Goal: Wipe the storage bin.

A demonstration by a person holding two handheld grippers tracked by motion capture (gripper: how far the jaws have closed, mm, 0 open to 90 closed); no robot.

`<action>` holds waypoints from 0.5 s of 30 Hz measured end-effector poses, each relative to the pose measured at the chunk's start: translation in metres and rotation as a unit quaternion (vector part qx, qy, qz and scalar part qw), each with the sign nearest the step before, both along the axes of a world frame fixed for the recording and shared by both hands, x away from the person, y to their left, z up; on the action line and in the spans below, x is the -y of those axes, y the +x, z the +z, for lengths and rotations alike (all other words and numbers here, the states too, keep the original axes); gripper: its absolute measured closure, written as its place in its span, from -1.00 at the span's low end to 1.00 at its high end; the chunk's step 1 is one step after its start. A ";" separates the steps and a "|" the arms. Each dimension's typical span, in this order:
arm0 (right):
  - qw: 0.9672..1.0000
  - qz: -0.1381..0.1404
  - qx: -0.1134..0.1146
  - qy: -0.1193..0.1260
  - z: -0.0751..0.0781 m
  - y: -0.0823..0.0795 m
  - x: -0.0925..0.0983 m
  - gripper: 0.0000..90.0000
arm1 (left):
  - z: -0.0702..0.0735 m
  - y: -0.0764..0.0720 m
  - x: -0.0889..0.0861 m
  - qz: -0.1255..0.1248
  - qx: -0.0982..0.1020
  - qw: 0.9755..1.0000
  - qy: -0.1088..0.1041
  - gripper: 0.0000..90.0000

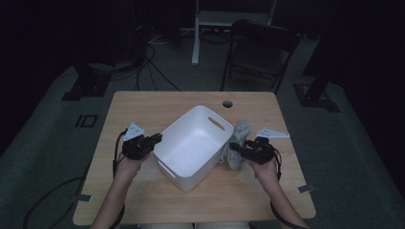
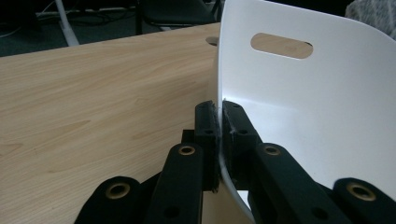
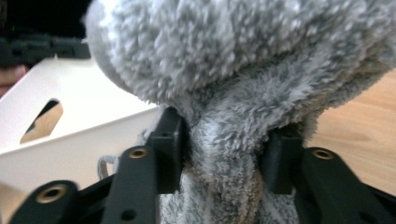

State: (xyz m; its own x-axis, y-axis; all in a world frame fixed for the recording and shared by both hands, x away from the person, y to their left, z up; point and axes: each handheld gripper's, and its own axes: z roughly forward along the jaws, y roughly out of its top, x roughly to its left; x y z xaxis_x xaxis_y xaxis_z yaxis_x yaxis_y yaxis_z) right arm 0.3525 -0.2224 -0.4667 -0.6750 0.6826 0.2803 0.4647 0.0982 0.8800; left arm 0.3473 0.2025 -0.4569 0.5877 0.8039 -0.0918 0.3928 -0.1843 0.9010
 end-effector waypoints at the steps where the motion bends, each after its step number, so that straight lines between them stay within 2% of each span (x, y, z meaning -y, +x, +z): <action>1: 1.000 0.005 0.000 -0.006 -0.001 0.000 0.000 0.21 | 0.000 0.000 0.000 -0.001 0.000 1.000 -0.001 0.91; 6: 1.000 0.020 -0.002 0.001 -0.003 0.000 0.003 0.16 | 0.000 0.000 0.000 -0.001 0.002 1.000 0.001 0.91; 9: 1.000 0.027 0.008 0.013 0.001 -0.001 0.008 0.13 | 0.000 0.000 0.000 -0.002 0.003 1.000 0.001 0.91; 10: 1.000 0.019 0.006 0.006 0.003 0.000 0.008 0.22 | 0.000 0.000 0.000 -0.002 0.003 1.000 0.002 0.91; 11: 1.000 0.019 0.006 0.006 0.003 0.000 0.008 0.22 | 0.000 0.000 0.000 -0.002 0.003 1.000 0.002 0.91; 13: 1.000 -0.003 0.017 -0.001 0.003 -0.001 0.009 0.44 | 0.000 0.001 0.000 -0.005 0.002 1.000 0.000 0.91; 15: 1.000 -0.017 0.017 -0.006 0.004 0.000 0.007 0.53 | 0.000 0.001 0.000 -0.008 0.004 1.000 0.005 0.91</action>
State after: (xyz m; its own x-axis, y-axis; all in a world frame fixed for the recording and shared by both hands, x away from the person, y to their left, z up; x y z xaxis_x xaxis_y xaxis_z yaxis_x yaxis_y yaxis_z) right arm 0.3523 -0.2299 -0.4627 -0.6606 0.7083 0.2487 0.4380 0.0946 0.8940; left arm 0.3481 0.2026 -0.4568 0.6008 0.7954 -0.0799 0.3831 -0.1988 0.9020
